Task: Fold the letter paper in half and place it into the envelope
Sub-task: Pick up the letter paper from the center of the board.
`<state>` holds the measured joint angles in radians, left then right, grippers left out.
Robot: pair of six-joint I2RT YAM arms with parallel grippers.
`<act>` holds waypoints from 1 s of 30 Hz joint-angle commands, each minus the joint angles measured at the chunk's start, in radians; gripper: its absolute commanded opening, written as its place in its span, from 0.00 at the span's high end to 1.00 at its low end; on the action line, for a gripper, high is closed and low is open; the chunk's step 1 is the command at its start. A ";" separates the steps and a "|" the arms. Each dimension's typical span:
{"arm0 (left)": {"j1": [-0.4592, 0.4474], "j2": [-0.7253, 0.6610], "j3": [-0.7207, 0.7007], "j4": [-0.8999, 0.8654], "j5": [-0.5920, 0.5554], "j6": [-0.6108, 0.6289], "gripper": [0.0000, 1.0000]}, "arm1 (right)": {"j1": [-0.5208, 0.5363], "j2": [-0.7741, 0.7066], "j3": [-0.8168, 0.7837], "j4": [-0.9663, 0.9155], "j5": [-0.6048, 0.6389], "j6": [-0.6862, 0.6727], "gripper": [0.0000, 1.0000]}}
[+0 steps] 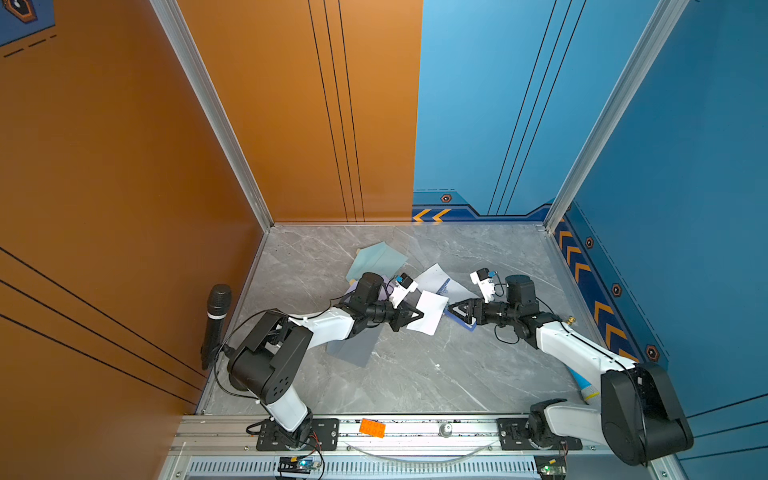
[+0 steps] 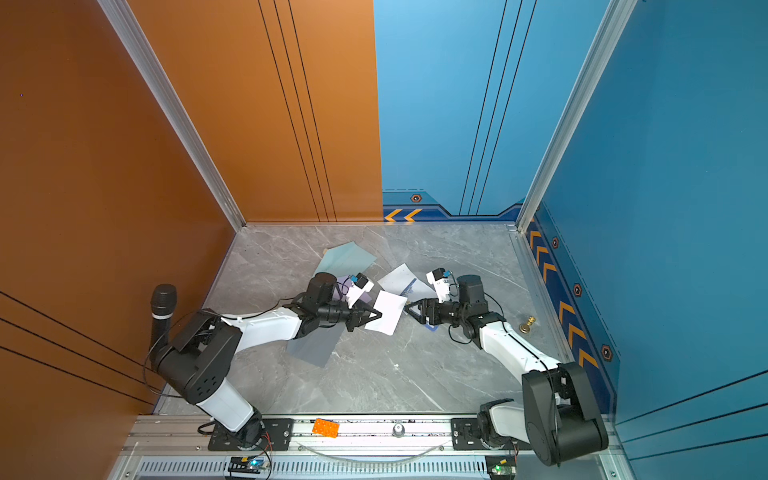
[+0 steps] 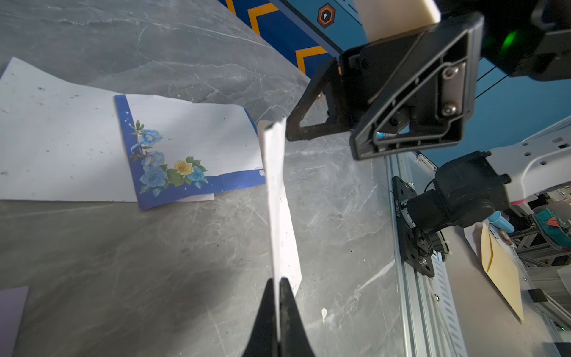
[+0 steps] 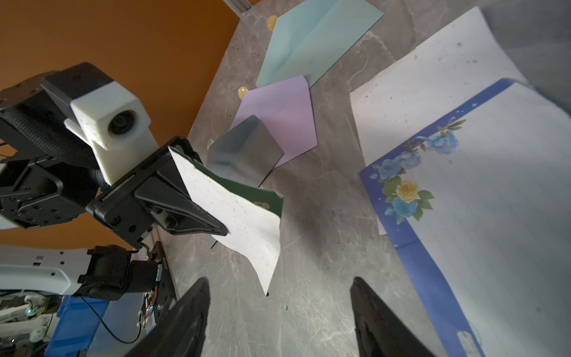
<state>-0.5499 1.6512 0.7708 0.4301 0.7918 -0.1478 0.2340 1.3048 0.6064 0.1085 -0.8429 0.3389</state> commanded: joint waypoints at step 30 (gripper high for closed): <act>0.023 0.012 -0.122 0.464 -0.001 -0.241 1.00 | 0.115 0.200 0.083 0.349 -0.130 0.120 0.64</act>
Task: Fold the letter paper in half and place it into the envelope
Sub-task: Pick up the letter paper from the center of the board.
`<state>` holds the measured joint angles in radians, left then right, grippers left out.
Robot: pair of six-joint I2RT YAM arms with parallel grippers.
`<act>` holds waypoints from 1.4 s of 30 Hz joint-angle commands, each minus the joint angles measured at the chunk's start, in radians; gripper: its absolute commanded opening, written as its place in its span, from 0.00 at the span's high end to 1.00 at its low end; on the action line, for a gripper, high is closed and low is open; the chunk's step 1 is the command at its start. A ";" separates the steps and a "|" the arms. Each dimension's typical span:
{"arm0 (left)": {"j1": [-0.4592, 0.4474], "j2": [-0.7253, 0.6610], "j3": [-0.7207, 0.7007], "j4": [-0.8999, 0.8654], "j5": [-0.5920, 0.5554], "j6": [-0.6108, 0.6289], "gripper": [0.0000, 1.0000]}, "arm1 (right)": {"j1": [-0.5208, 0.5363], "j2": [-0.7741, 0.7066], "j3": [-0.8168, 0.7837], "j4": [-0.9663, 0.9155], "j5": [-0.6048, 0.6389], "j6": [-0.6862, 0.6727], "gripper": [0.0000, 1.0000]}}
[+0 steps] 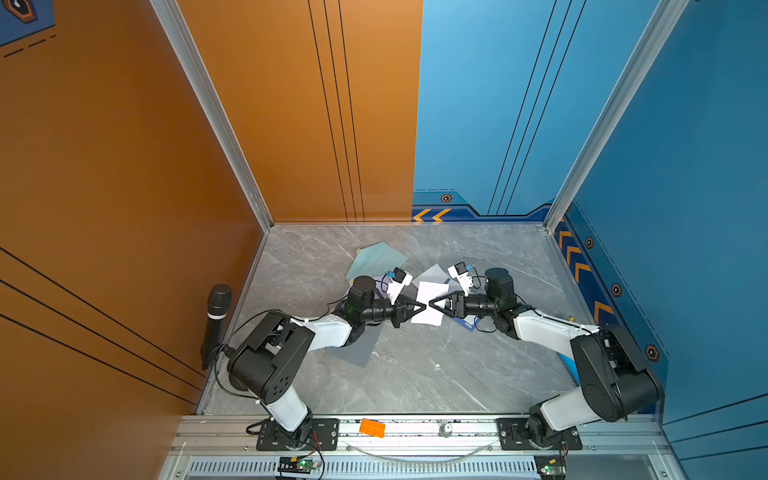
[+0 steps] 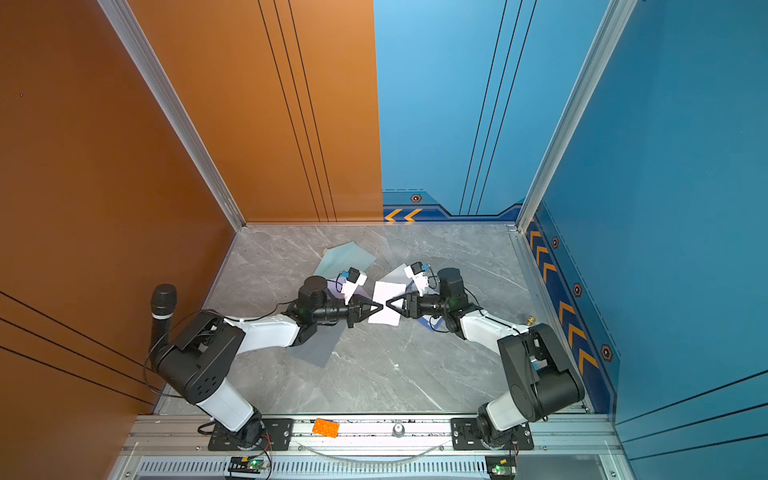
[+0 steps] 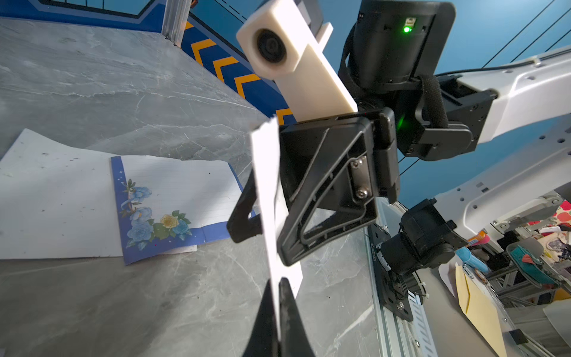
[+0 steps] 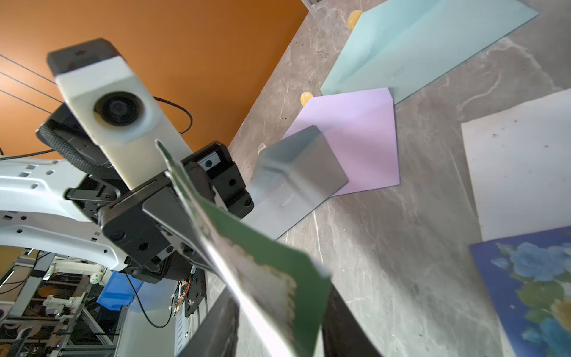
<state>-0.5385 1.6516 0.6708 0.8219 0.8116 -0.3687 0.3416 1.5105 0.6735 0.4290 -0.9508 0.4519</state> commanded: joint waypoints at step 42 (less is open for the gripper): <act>0.157 -0.719 -0.034 -1.330 -1.023 -0.082 0.55 | 0.149 -0.147 0.316 -0.776 0.452 -0.483 1.00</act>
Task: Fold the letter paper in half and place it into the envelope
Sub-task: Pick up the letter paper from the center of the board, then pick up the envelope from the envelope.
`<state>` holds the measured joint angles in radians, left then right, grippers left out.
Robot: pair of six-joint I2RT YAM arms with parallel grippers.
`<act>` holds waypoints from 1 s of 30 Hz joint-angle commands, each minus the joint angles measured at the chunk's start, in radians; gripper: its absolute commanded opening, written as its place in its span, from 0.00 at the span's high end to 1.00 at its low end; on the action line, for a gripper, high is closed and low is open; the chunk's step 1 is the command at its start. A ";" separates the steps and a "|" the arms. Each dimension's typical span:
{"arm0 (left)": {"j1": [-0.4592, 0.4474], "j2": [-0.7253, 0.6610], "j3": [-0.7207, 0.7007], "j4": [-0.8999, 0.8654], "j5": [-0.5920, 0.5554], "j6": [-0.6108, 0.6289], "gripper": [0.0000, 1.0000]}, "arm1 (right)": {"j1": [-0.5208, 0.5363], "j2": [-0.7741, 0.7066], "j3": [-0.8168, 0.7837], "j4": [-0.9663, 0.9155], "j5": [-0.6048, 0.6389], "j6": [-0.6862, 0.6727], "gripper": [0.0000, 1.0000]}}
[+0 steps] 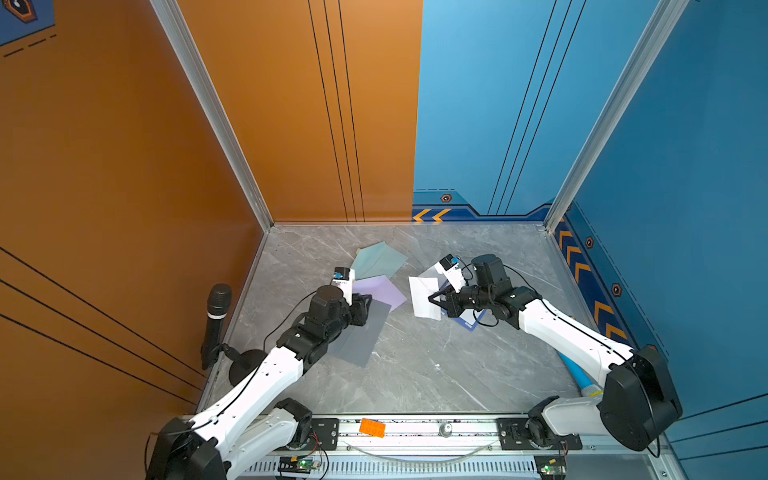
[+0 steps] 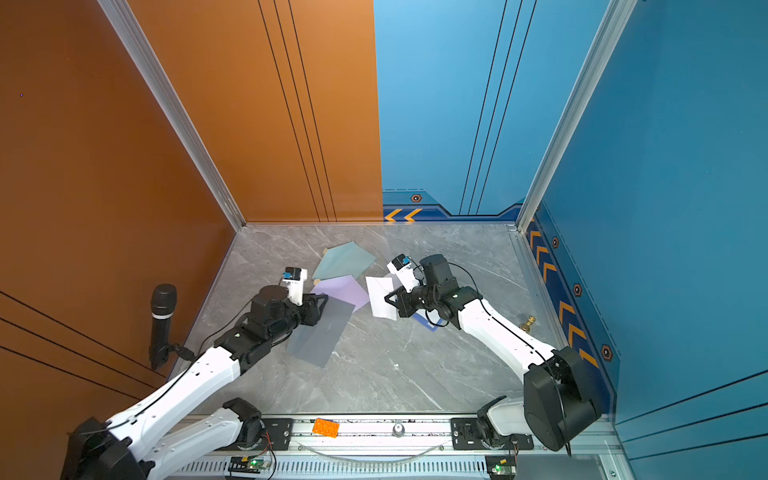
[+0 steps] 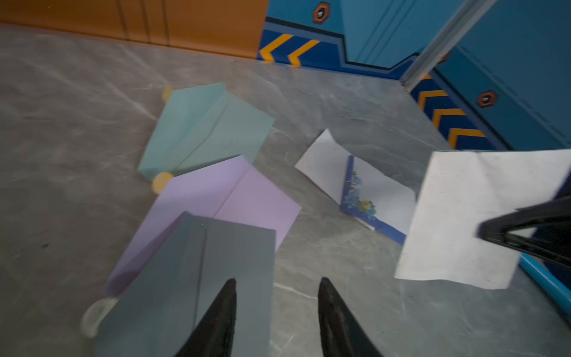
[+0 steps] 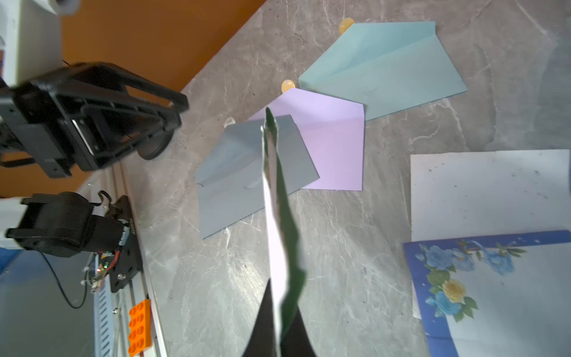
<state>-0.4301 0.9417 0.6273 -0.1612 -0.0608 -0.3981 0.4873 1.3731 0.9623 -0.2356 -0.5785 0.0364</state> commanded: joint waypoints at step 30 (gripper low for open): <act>0.352 0.287 -0.131 0.076 0.285 -0.004 0.52 | 0.028 0.055 0.041 -0.016 -0.073 -0.012 1.00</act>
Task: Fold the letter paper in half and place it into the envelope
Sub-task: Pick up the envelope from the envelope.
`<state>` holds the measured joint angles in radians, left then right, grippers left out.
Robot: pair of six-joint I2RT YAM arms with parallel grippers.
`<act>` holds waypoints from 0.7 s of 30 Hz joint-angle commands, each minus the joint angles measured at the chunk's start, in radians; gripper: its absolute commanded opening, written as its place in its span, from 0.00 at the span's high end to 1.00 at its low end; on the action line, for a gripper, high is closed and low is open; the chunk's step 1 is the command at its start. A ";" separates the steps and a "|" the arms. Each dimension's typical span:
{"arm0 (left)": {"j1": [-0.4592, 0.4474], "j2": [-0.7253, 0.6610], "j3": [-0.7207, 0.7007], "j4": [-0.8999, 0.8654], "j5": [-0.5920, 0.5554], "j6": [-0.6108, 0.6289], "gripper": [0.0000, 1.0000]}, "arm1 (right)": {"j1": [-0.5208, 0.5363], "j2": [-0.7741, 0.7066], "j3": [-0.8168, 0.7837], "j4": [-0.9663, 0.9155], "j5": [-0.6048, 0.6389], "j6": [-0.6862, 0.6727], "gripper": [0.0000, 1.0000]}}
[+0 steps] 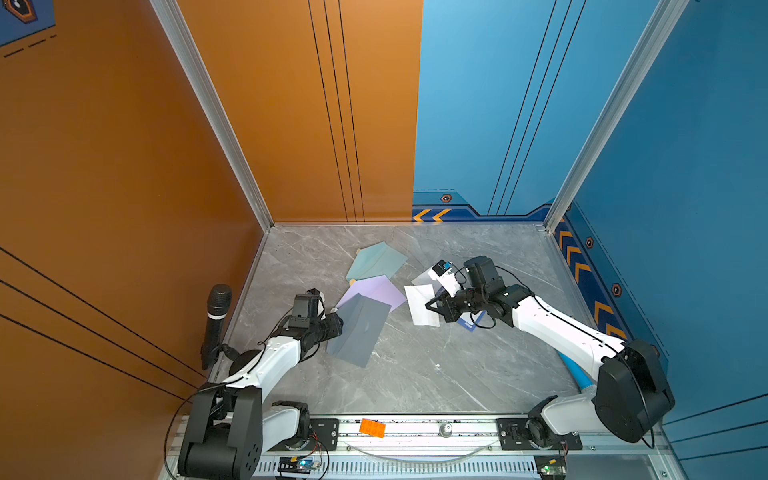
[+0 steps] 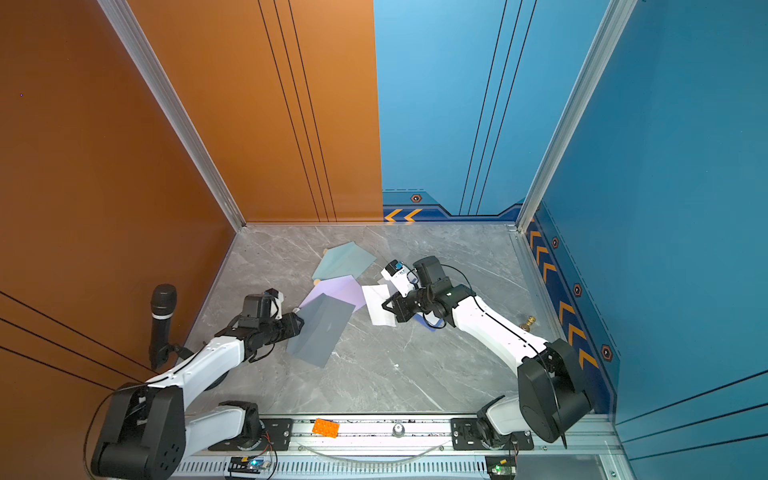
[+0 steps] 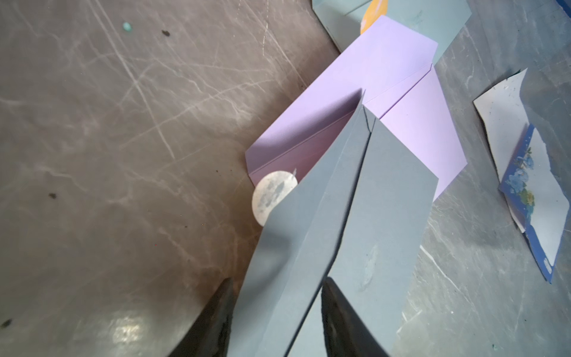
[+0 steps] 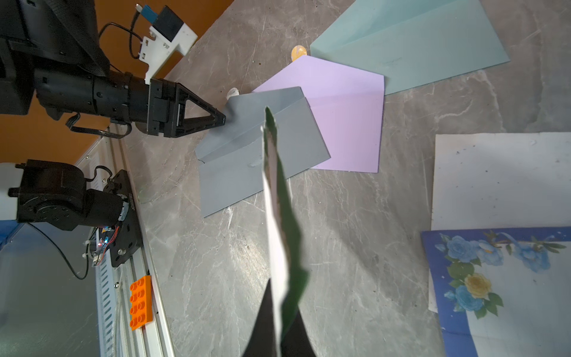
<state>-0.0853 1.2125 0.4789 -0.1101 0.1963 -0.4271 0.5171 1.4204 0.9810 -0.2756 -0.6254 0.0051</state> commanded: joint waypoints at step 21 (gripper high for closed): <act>0.010 0.107 0.053 0.040 0.038 0.057 0.49 | -0.010 -0.006 -0.010 0.041 -0.034 0.041 1.00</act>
<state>-0.0849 1.3025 0.5091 -0.0692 0.2111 -0.3969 0.5140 1.4204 0.9806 -0.2508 -0.6373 0.0299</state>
